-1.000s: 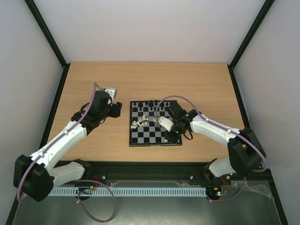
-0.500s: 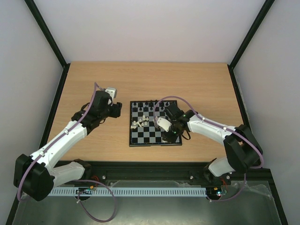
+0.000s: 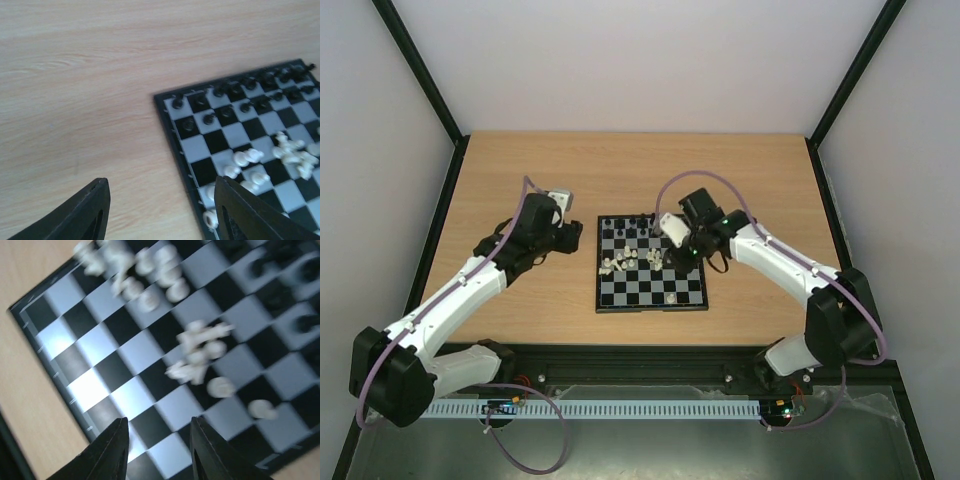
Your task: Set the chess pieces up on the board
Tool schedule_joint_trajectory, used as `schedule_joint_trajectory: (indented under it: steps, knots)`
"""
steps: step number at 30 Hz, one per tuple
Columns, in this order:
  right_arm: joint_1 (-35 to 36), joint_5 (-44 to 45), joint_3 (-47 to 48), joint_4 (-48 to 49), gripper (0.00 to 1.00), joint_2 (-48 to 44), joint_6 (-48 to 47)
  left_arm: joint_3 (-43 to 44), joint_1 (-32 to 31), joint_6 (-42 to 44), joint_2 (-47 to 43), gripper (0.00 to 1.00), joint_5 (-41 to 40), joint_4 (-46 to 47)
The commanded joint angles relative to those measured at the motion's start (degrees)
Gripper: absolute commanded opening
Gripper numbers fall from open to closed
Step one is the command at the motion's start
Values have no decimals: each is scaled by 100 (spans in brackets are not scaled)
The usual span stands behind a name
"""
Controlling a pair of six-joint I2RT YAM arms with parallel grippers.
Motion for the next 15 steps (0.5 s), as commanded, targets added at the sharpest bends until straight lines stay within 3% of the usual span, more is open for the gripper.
schedule_joint_trajectory:
  steps: [1,8,15]
  knots:
    - [-304,548,389,-51,35,209,414,258,-309,-12,-8,57,678,-518]
    - [-354,968,494,209,29,772,392,-429,-764,79,-369,58,399,-261]
    - [-350,862,774,136,29,1318,351,-384,-760,72,-242,58,147,-217]
